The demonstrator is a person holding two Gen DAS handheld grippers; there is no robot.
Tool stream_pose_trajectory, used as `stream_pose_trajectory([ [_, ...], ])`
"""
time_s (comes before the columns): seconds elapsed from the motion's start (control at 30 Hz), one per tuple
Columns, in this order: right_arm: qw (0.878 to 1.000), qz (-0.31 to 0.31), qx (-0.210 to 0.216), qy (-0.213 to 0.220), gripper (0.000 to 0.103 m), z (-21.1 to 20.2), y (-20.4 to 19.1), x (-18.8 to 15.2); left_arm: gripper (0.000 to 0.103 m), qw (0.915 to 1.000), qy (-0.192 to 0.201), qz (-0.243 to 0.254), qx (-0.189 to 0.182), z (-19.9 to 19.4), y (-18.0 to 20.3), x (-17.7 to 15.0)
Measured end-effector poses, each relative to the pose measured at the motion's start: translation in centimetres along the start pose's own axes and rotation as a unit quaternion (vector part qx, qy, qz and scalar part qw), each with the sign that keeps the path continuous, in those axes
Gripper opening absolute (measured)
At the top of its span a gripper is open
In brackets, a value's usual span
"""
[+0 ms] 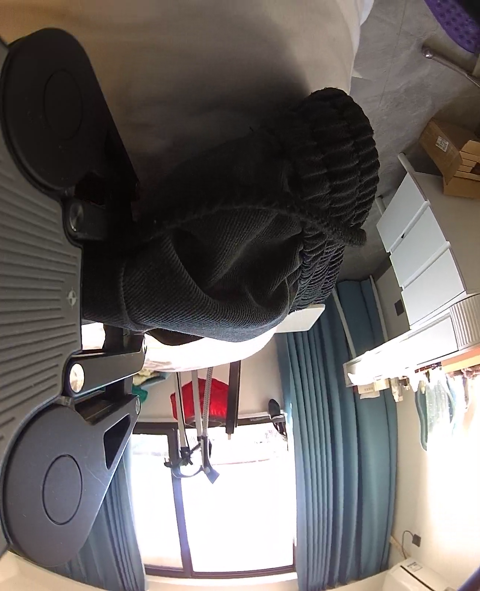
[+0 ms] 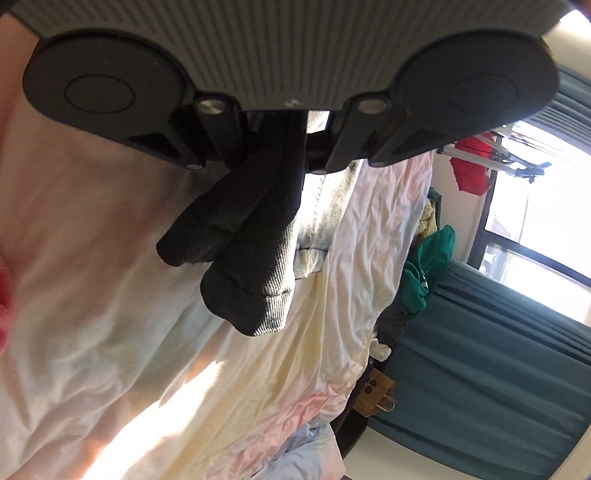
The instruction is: Fold clothes
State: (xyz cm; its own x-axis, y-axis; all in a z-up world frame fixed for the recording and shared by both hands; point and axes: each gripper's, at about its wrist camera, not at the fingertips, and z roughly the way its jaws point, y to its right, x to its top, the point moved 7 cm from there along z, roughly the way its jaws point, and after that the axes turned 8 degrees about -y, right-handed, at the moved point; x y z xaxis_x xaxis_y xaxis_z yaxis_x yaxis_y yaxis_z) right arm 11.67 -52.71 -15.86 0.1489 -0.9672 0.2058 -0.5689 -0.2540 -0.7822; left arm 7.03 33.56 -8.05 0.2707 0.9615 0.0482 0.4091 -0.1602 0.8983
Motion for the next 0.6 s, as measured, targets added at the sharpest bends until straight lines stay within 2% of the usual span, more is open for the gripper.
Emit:
stream_pose_trajectory([
  [0.13,0.996,0.082,0.011,-0.035,0.008,1.1,3.3,-0.7,0.022,0.9999,-0.006,-0.002,0.014,-0.1,-1.7,0.0],
  [0.23,0.995,0.090,0.016,-0.051,0.010,1.6,3.7,-1.0,0.024,0.9999,-0.006,-0.010,0.011,-0.2,-2.4,-0.1],
  [0.33,0.993,0.107,0.031,-0.046,0.012,1.5,4.0,-1.3,0.026,0.9997,-0.014,-0.021,0.001,-0.5,-2.6,-0.3],
  [0.43,0.990,0.128,0.040,-0.040,0.021,1.7,4.3,-1.6,0.034,0.9991,-0.021,-0.035,-0.010,-1.1,-2.9,-0.4],
  [0.47,0.990,0.127,0.044,-0.039,0.028,2.0,4.2,-1.5,0.041,0.9992,-0.019,-0.033,-0.007,-1.6,-2.9,-0.5],
  [0.5,0.990,0.123,0.049,-0.038,0.033,2.2,4.1,-1.4,0.053,0.9997,-0.012,-0.021,0.005,-2.2,-2.7,-0.8],
  [0.6,0.991,0.113,0.060,-0.034,0.033,2.7,3.5,-1.1,0.068,0.9990,0.007,0.017,0.040,-4.1,-2.1,-1.6],
])
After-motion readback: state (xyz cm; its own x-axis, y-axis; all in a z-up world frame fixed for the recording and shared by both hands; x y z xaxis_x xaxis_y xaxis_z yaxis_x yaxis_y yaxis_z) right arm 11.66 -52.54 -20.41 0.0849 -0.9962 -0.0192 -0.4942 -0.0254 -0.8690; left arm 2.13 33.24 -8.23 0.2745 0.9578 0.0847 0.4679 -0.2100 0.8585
